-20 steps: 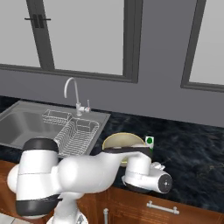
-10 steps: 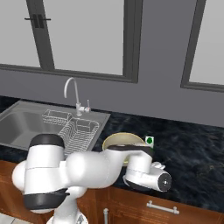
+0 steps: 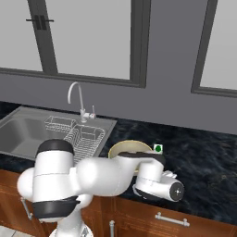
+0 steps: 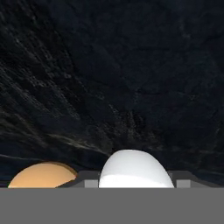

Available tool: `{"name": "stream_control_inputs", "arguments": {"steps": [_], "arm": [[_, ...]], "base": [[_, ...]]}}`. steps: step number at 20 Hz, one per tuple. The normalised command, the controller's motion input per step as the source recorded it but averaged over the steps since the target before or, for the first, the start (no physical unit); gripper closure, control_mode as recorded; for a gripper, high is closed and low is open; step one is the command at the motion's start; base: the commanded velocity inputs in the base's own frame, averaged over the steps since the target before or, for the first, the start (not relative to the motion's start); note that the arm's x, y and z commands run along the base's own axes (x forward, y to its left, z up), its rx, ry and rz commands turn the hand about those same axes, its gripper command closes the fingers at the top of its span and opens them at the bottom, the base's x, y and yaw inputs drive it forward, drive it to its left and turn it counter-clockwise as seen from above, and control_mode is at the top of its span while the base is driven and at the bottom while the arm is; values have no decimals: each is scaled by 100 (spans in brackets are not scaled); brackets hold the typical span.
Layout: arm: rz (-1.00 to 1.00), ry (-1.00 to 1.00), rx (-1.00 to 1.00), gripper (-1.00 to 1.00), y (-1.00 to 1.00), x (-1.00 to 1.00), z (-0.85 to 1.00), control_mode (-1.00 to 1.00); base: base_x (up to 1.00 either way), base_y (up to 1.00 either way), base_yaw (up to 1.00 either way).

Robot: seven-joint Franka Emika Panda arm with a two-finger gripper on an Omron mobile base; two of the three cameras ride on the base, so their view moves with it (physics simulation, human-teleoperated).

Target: Gather the eggs and milk located in the vicinity of the sink area and place them right next to the bowl.

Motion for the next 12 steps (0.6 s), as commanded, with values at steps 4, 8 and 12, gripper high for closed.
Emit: {"name": "stream_control_inputs", "arguments": {"steps": [4,8,12], "arm": [[0,0,0,100,0,7,-18,-100],[0,0,0,-100,0,2,-20,-100],[0,0,0,-100,0,0,-18,-100]], "base": [[0,0,0],[0,0,0],[0,0,0]]}}
